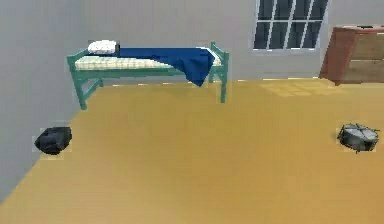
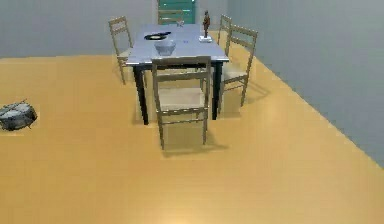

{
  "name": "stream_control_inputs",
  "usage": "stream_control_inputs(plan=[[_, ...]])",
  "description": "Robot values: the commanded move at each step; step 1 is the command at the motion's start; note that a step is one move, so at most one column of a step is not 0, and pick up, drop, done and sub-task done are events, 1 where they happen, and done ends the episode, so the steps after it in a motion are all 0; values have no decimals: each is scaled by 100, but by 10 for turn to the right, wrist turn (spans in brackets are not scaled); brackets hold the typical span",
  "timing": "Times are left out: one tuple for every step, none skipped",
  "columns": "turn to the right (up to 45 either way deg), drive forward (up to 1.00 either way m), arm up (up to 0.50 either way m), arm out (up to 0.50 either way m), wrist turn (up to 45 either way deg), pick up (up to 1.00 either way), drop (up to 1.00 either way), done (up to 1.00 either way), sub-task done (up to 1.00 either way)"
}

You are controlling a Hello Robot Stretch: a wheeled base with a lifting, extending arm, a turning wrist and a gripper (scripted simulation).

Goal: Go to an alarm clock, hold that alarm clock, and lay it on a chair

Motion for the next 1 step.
stream_control_inputs(plan=[[0,30,0,0,0,0,0,0,0]])
